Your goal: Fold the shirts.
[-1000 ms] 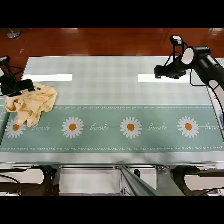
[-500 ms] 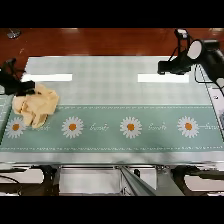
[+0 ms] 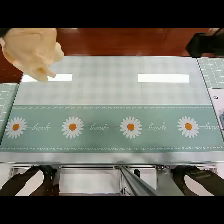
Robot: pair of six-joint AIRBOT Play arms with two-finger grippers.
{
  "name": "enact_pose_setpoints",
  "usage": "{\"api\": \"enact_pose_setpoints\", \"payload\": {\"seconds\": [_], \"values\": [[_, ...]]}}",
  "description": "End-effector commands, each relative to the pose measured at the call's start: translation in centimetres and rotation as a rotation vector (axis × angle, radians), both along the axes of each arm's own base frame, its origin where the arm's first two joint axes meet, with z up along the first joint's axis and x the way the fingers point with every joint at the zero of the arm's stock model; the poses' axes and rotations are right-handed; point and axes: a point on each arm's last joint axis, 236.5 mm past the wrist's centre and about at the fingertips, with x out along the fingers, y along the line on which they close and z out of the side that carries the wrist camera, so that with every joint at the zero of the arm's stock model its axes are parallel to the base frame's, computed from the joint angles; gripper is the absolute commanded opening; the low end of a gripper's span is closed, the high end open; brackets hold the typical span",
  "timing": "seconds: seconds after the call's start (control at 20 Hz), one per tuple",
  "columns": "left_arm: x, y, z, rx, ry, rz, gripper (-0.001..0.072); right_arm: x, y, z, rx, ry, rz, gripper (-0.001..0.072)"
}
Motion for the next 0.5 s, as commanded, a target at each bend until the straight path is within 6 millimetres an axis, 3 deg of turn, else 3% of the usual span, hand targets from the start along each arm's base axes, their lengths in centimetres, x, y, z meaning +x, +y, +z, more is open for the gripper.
{"api": "enact_pose_setpoints", "payload": {"seconds": [0.0, 0.15, 0.25, 0.35, 0.45], "values": [[-5.7, -8.7, 5.1, -0.043, -0.140, -0.223, 0.0035, -5.4, -0.7, 3.7, -0.017, -0.050, 0.017, 0.0619], [-7.9, -17.4, 2.3, -0.108, -0.116, -0.417, 0.0035, -8.6, -1.1, 4.3, -0.030, -0.038, 0.025, 0.0619], [-8.3, -21.5, -2.0, -0.140, -0.078, -0.456, 0.0035, -10.1, -1.6, 3.3, -0.046, -0.011, 0.021, 0.0619], [-8.7, -24.2, -8.6, -0.166, 0.001, -0.442, 0.0035, -11.2, -1.8, 0.7, -0.043, 0.050, 0.012, 0.0619], [-9.6, -25.3, -16.2, -0.168, 0.127, -0.405, 0.0036, -11.9, -0.8, -2.8, -0.009, 0.128, 0.032, 0.0619]]}}
